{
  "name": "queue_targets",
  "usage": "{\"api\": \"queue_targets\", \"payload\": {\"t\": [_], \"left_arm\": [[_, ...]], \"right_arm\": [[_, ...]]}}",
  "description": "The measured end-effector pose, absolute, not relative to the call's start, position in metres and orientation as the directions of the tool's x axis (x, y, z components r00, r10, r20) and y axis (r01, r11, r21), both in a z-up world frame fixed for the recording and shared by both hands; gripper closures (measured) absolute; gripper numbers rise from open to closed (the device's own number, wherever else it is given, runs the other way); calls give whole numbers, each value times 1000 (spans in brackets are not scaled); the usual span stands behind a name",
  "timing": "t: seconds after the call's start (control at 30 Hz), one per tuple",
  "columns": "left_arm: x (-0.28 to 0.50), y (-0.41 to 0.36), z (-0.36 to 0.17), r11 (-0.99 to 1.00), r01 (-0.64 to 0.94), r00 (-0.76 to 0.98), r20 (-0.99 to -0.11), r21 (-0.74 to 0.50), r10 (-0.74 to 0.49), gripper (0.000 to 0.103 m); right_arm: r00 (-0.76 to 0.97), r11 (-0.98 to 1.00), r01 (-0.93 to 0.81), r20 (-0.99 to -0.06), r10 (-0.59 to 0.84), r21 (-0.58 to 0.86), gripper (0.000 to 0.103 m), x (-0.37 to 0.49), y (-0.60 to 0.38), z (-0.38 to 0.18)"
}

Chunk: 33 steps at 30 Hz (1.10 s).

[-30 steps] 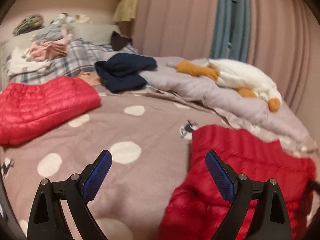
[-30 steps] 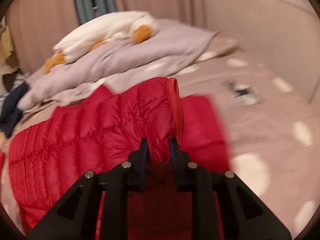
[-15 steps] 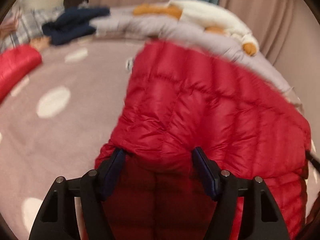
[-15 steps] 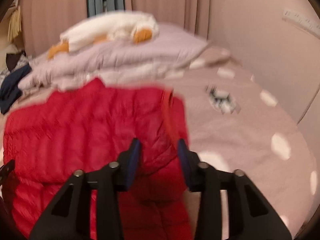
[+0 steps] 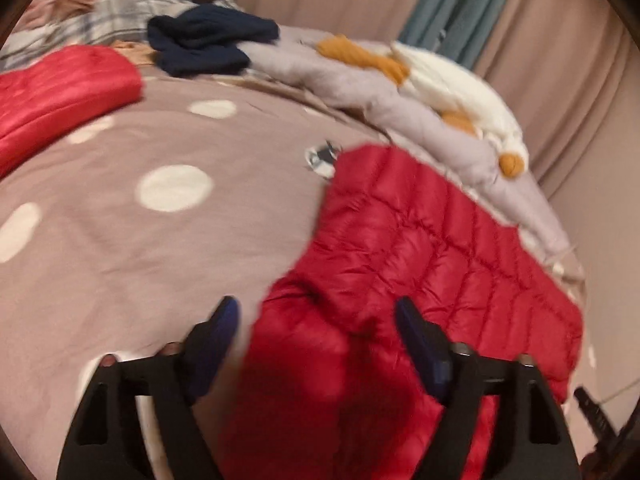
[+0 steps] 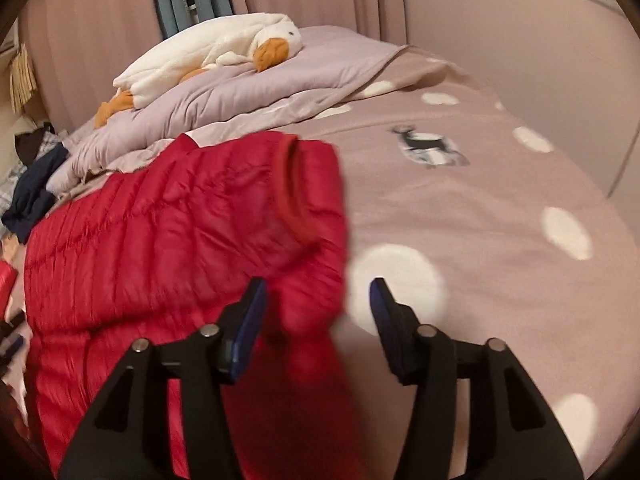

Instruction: Fold large clothes

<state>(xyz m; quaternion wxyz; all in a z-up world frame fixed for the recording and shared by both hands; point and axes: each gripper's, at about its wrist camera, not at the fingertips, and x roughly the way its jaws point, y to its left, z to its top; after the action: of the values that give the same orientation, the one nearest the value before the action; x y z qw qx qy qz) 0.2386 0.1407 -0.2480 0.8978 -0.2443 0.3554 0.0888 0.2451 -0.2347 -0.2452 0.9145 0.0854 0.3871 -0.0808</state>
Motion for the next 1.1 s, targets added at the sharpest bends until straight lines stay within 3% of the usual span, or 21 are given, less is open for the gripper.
{"api": "queue_targets", "payload": {"t": [0.1, 0.23, 0.47, 0.67, 0.83, 1.1], "left_arm": [[205, 150, -235, 859, -339, 755, -656, -384, 4, 3], [158, 151, -234, 843, -336, 766, -643, -421, -16, 2], [81, 172, -260, 749, -371, 753, -650, -548, -103, 1], [42, 161, -277, 721, -381, 762, -638, -579, -109, 1], [37, 143, -298, 681, -321, 757, -610, -658, -233, 1], [38, 127, -302, 650, -278, 777, -563, -708, -281, 1]], "right_arm": [[713, 963, 253, -691, -119, 96, 39, 204, -251, -233], [731, 939, 285, -677, -82, 193, 23, 156, -273, -231], [756, 915, 270, -654, -8, 301, 9, 77, -279, -253], [771, 820, 342, -635, 35, 460, 6, 24, -281, -284], [788, 757, 356, -611, 71, 548, 5, 1, -262, -305], [765, 756, 334, -630, 132, 563, 0, 10, -215, -308]]}}
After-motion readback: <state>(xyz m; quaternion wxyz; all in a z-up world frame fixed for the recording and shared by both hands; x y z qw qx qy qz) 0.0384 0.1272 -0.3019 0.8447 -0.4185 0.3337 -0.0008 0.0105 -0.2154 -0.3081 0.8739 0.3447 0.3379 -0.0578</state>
